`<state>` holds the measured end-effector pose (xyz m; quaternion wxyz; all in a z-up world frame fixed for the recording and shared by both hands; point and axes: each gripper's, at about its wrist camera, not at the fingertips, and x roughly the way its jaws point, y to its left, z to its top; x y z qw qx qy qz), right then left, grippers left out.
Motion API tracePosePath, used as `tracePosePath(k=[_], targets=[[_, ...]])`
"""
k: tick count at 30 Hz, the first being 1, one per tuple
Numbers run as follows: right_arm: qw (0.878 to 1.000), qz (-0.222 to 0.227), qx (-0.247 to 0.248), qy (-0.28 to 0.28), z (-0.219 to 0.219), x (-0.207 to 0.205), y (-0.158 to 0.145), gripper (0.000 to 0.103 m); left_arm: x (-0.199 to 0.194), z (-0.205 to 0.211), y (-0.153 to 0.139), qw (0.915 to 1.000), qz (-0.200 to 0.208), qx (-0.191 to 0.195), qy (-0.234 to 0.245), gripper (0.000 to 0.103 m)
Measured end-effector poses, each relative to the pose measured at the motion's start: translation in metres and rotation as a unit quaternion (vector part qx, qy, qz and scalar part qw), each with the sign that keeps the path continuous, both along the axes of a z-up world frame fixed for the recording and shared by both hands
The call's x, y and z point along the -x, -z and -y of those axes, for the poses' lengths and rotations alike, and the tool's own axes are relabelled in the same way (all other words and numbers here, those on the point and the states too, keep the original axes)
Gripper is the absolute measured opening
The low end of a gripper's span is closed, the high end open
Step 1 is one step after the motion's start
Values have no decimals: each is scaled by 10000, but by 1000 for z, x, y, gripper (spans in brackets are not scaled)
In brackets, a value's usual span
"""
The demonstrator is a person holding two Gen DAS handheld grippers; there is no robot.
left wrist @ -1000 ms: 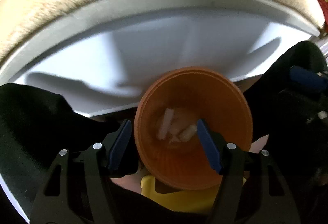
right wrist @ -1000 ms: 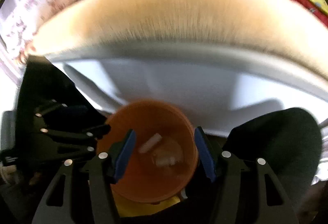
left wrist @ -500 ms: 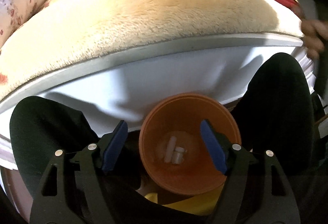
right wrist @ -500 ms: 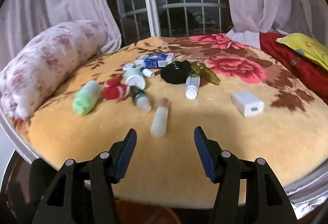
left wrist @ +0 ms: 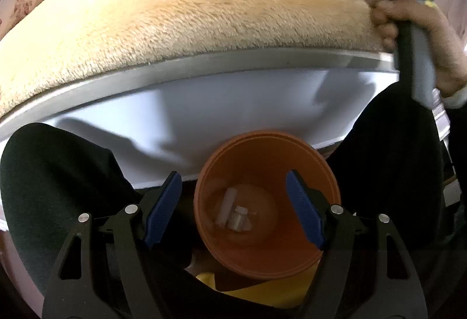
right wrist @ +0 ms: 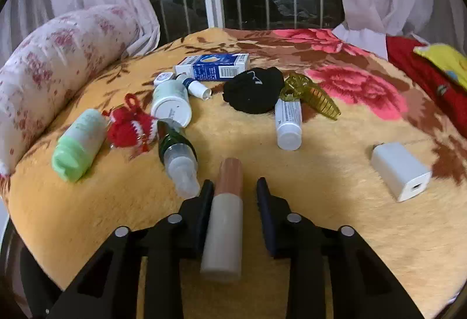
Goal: Collect trash
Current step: 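Grasp the beige-capped white tube with the right gripper, then grasp the green bottle with the left gripper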
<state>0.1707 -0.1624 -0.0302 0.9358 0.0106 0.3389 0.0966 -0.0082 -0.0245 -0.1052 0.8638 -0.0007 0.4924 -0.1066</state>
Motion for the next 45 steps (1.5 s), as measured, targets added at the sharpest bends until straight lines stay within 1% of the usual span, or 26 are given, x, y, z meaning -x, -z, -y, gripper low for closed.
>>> tracePosePath(k=[2,5,8,9,10,11,14,16,20,23,24,26,30,31,32,34,36,39,42,45], targets=[[9998,124,-122,52,3,3,3,24,2,-1,-4,9999,116,-11,-32,72],[9991,378,-197,52,7,14,5,18,9,-5,-24,9984,543,-10,-154,72],[9987,457,-238,7,10,19,4,17,9,-12,-58,9916,1228,-159,-378,72],[9985,461,-282,-3,11,20,3,17,4,-13,-68,9889,1399,-220,-439,76],[9983,466,-339,-14,13,21,2,17,-3,-13,-75,9872,1489,-278,-496,78],[9982,467,-380,-21,15,23,1,17,-15,-14,-86,9849,1586,-323,-613,78],[9975,505,-486,-62,22,30,-2,17,-43,-16,-104,9807,1788,-240,-756,78],[9972,554,-492,-55,28,38,-3,17,-70,-12,-113,9774,1881,-351,-900,78],[9970,615,-463,-7,40,47,-4,17,-126,-6,-115,9782,1773,-385,-1013,78],[9970,609,-470,-38,47,50,-2,18,-154,-4,-114,9779,1706,-390,-1144,78],[9970,609,-472,-50,49,50,-1,18,-156,-8,-112,9776,1669,-385,-1219,78],[9968,635,-480,-73,50,52,1,18,-173,-17,-109,9790,1475,-245,-1384,78],[9964,625,-564,-68,51,52,2,18,-192,-33,-99,9791,1109,-62,-1705,77],[9963,622,-590,-67,52,52,2,18,-194,-35,-95,9786,1051,-75,-1766,74],[9963,625,-592,-66,52,52,3,18,-199,-38,-90,9787,965,-123,-1805,67],[9964,635,-561,-62,52,52,2,18,-201,-40,-86,9784,999,-168,-1801,66],[9964,649,-540,-50,52,52,2,18,-207,-38,-85,9776,1020,-319,-1812,60],[9966,647,-514,-49,52,52,2,18,-218,-38,-83,9776,909,-416,-1852,59],[9967,650,-480,-59,51,52,2,18,-227,-42,-83,9789,762,-366,-1862,59],[9969,648,-440,-56,50,51,2,18,-232,-45,-83,9807,652,-266,-1823,66]])
